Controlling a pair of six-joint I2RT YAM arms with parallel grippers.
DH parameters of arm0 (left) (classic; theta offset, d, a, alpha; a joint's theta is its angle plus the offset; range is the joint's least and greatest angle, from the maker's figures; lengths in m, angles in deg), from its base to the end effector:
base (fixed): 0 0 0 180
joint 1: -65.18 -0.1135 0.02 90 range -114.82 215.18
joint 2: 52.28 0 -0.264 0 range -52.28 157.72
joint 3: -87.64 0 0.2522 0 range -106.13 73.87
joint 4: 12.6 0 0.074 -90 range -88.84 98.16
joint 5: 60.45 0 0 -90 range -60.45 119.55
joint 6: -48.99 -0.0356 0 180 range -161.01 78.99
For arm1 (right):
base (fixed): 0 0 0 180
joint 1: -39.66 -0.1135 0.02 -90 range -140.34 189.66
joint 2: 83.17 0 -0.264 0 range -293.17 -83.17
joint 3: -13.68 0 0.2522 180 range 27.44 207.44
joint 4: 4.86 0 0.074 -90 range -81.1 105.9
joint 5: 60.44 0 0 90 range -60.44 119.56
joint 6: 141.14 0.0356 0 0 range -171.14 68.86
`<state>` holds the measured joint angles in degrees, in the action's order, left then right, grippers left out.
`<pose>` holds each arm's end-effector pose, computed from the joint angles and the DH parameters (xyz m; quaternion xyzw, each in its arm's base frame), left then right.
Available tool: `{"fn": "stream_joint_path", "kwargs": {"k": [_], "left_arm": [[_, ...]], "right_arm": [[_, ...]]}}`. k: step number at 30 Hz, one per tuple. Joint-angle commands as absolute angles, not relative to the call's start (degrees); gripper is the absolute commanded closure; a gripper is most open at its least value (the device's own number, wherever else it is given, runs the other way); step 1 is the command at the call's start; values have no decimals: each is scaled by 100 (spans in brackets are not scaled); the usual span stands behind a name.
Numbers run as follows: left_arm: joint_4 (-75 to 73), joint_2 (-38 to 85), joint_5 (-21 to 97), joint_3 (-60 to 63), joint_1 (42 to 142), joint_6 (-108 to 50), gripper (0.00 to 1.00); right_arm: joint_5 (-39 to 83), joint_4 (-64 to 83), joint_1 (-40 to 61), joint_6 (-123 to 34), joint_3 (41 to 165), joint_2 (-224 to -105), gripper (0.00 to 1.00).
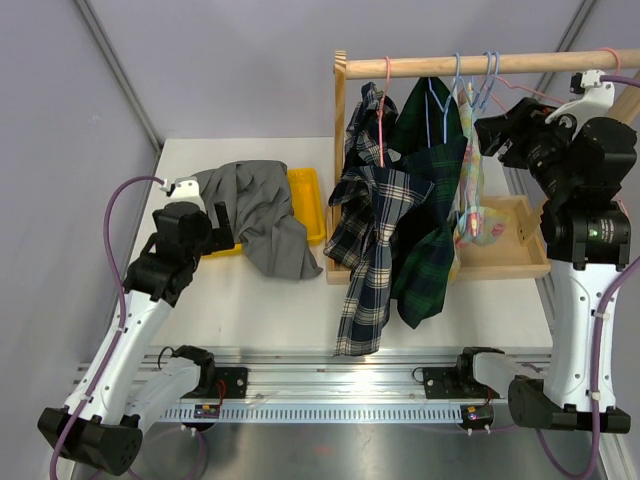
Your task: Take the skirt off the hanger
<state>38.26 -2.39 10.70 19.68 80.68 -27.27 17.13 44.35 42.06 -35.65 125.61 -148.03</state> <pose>0.1767 -0.0371 0.3353 -0.0651 0.8672 0.0199 0.4933 0.1885 -0.0002 0.5331 0.0371 0.7189 0.1561 0.6763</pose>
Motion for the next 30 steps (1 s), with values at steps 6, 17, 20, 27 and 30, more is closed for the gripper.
{"fn": "stream_joint_path", "kwargs": {"k": [6, 17, 20, 27, 30], "left_arm": [[3552, -271, 1092, 2009, 8064, -2783, 1], [3552, -253, 1092, 2000, 8064, -2791, 1], [3552, -262, 1101, 2000, 8064, -2791, 1], [3544, -271, 1180, 2008, 8064, -2826, 1], [3517, -280, 1215, 2009, 8064, -2861, 1]], "right_arm": [[1884, 4371, 4186, -3769, 12728, -15032, 35], [1910, 4222, 4186, -3804, 12561, -15261, 55], [1980, 4169, 4186, -3839, 12474, -15313, 61], [2103, 3940, 4186, -3883, 12332, -15726, 77], [2147, 3940, 4186, -3857, 12429, -15893, 100]]}}
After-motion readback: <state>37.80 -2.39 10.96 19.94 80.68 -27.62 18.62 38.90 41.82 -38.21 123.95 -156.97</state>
